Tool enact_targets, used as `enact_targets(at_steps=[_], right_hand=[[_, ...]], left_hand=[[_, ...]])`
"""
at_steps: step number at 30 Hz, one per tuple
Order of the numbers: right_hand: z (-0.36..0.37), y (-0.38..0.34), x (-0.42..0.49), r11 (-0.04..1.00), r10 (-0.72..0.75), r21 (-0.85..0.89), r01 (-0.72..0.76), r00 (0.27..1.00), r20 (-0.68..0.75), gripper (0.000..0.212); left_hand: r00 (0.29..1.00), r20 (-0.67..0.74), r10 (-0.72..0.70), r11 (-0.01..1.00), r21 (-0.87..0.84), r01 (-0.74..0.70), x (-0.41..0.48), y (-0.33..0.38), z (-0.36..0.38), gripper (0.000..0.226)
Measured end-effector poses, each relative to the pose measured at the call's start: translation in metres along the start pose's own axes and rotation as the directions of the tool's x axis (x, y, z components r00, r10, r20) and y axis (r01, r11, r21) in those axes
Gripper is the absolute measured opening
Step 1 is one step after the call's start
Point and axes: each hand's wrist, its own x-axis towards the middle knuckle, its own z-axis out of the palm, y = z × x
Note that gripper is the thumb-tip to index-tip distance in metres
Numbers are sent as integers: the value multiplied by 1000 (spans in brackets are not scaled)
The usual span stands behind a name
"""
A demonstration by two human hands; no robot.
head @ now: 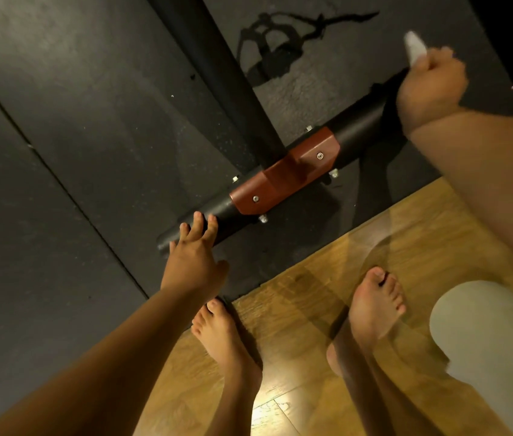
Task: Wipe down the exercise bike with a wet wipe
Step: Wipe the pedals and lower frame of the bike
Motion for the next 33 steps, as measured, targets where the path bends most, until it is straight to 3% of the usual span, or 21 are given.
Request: enact_targets(at_steps=[2,4,6,7,9,10,11,12,13,16,17,18,19,21,22,24,27,28,30,31,33], right_hand=[[-7,17,-20,973,218,96,-212,974,-55,43],[9,102,-134,905,327,241,-351,935,134,44],[61,193,-230,775,546,206,-597,797,258,29],[84,209,-246,695,564,278,-664,742,362,35],[89,153,-190,404,528,570,-715,691,493,62],[90,117,-176,433,629,538,-723,670,394,62],[94,85,-173,360,598,488,-795,598,533,52],[94,57,-173,131,555,546,-827,518,651,38],[95,24,-176,116,511,530,-840,508,693,27],[103,-5,-210,130,430,438,-890,449,783,21],[108,-3,-223,137,442,456,-879,466,766,22],[113,-4,-233,225,455,474,-851,522,721,25],[118,-1,-242,433,474,441,-786,615,630,29],[112,5,-256,851,349,209,-482,815,463,29],[109,7,-271,945,243,92,-313,863,442,28],[101,7,-304,999,22,18,-36,867,498,20],[96,3,-353,982,-180,78,170,755,630,12],[95,1,-364,979,-202,121,164,710,675,13],[92,-4,-382,979,-188,191,66,650,736,18],[92,-9,-386,975,-165,222,-5,653,739,20],[96,-23,-382,966,-81,226,-121,692,717,18]], left_hand=[[1000,6,-2,1000,5,2,0,2,-2,88],[1000,30,6,999,39,-8,0,2,-5,88],[998,57,2,998,64,-6,-1,1,-8,90],[998,64,5,997,78,-10,-2,0,-9,91],[996,80,29,993,112,-38,-3,-4,-11,93],[995,86,47,991,125,-57,-3,-7,-12,93],[994,83,67,988,132,-77,-3,-11,-13,93],[994,69,88,987,129,-97,-4,-15,-13,91],[993,40,114,988,103,-117,-5,-19,-12,88],[978,-149,143,980,-114,-160,-9,-29,-3,71],[971,-207,123,966,-199,-164,-10,-31,1,66],[965,-246,94,949,-272,-162,-12,-31,4,61],[961,-268,63,930,-333,-154,-15,-33,8,58],[951,-308,39,911,-379,-160,-18,-35,16,53],[945,-326,33,911,-379,-163,-21,-41,21,52],[926,-377,30,908,-378,-184,-23,-56,33,50],[899,-432,-68,880,-451,-150,-39,-71,56,41],[920,-371,-130,810,-574,-117,-47,-71,60,34],[982,-85,-168,497,-868,9,-60,-66,67,21],[991,35,-127,331,-940,75,-63,-65,69,19],[991,106,-80,108,-988,114,-60,-68,70,18]])
